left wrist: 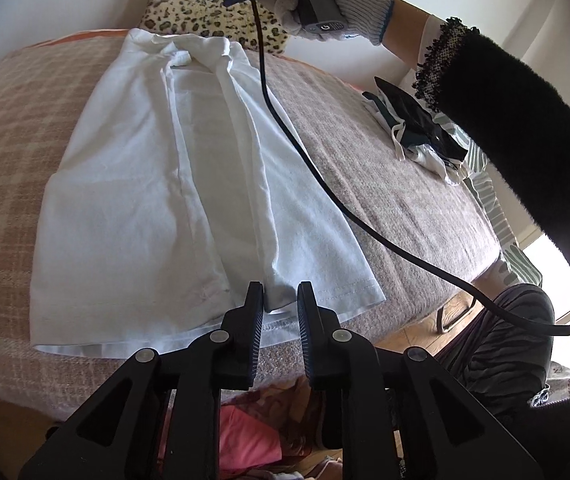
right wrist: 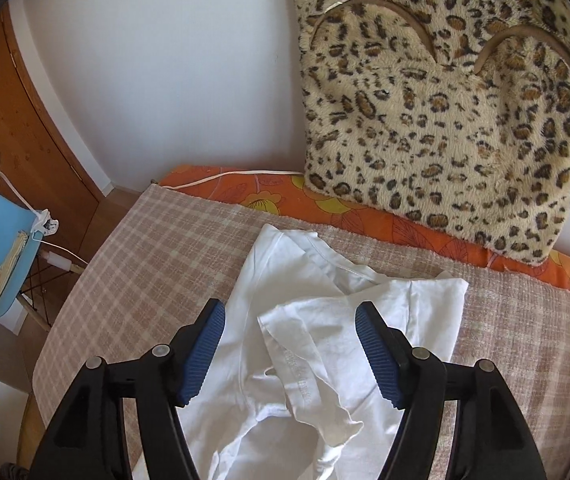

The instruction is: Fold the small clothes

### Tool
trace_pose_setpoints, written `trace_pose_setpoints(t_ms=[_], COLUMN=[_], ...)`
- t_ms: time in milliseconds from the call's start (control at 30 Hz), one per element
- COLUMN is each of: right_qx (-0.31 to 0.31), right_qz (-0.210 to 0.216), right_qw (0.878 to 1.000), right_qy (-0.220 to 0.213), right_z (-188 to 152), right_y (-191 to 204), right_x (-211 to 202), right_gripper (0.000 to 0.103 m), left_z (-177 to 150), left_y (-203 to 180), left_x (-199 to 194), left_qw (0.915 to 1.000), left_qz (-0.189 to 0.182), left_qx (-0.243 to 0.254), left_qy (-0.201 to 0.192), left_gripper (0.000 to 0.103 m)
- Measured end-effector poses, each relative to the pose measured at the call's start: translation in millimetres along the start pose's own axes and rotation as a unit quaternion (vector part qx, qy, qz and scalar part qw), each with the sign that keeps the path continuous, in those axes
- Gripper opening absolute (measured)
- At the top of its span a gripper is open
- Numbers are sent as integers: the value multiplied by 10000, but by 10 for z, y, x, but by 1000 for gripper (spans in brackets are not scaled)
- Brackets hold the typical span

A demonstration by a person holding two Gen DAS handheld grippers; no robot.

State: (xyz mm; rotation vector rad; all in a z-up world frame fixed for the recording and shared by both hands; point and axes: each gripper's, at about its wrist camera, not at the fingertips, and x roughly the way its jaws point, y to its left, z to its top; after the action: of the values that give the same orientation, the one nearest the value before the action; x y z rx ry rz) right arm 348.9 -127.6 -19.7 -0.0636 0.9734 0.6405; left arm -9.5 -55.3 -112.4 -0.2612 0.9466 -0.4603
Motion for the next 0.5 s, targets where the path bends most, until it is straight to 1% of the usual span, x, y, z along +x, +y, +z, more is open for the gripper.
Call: trace_pose_setpoints(t_ms=[33,67,167,233,300,333,367,400,467,500], right_qx=[-88,-194,-444,-467,-470,-480,-468,-440,-442,-476], right_qz=[-39,-134,-416,-628,-736,-743,-733,-705,-662,-671], right_qw=[9999,9995,9965,9933,9907,9900,9896,9894,9896,9895], right_qy=[115,213,572,849,1047,1097,1147,1194,1202,1185], right_z=[-62,-120,-287,-403,-500,-537,-569,-588,-604,-601], right_y=[-2,8,4,-30,-58,-66,-66,-65,-40,-13], right_x=[5,22,135,240,332,363,393,415,427,424], right_gripper=[71,71,70,69,68,59,39,29,19,15], left_z=[9,19,49,55,53,49,45,40,29,27], left_y=[9,18,39,45,36,35,35,38,47,57], left_x=[-1,0,9,1,8,17,23,25,30,29], left_qw=[10000,10000,9999,9998,9998,9998,9998,9998,9999,9999], left_qz=[1,20,97,147,148,156,169,174,145,132], left_qx=[-4,-4,12,14,49,62,71,67,52,51], left_qy=[-27,-40,-54,-93,-83,-58,-25,-4,27,19], left_gripper=[26,27,27,27,27,27,27,27,26,23])
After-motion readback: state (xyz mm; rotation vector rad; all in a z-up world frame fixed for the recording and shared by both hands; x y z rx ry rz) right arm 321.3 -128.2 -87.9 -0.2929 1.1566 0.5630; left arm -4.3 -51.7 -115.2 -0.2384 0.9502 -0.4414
